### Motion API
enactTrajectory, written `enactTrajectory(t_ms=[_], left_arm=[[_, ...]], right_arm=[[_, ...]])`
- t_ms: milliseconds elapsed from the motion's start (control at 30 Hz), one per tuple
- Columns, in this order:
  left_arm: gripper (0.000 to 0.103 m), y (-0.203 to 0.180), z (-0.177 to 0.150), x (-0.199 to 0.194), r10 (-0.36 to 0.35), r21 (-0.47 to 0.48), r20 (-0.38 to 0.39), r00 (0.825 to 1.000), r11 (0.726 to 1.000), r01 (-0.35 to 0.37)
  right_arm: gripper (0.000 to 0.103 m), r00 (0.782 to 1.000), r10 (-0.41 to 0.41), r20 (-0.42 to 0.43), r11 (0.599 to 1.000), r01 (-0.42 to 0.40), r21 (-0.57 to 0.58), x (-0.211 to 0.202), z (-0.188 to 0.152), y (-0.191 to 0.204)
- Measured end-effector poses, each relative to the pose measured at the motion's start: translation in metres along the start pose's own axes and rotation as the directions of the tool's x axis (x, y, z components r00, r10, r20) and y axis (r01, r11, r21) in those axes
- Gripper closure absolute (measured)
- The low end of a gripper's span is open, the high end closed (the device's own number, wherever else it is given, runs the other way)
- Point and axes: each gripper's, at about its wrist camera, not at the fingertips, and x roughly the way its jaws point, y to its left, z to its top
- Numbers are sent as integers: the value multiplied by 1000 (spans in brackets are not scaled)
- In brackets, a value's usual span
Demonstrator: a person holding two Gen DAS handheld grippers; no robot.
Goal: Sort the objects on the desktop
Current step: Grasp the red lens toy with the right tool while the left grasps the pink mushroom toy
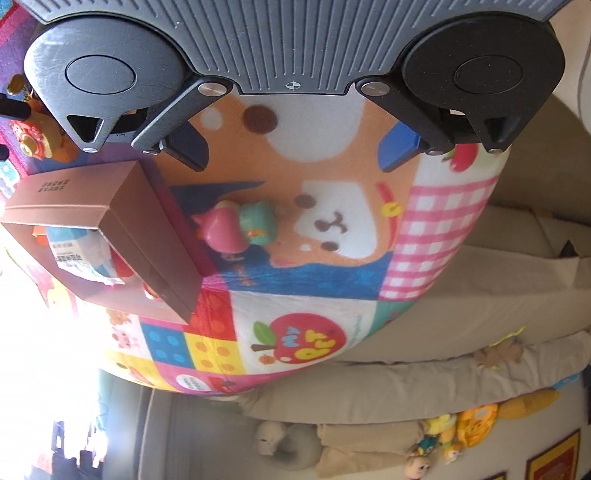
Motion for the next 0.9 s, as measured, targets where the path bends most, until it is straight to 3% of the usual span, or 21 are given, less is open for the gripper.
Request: enactTrajectory(t_ms=[67,200,300,567,700,767,833,900], left_arm=[[2,-14,12,16,-18,42,-1,1000,999,18],[2,-37,29,50,1,145,8,1000,989,-3],[2,-46,34,66,-30,213,17,999,977,25],[2,-45,23,66,-112,233,-36,993,965,118],[2,-47,20,59,-162,258,-60,985,951,172],[2,-49,16,54,-205,282,-81,975,934,220],[1,-50,11,48,-215,315,-73,974,921,227],[1,-49,10,45,-202,318,-52,978,925,208]], right_arm=[[44,999,-46,12,996,45,76,-9,-7,-18],[27,996,-71,54,983,60,174,-29,-20,-30],[25,996,-59,60,979,46,201,-36,-28,-28],[25,1000,-22,8,965,19,260,-11,-26,-40],[25,1000,9,29,973,-15,231,-3,-16,-29],[25,999,-24,22,982,20,186,1,-14,-20],[25,994,-111,10,981,108,160,5,-16,-21],[16,983,-185,-2,966,182,182,5,-22,-31]])
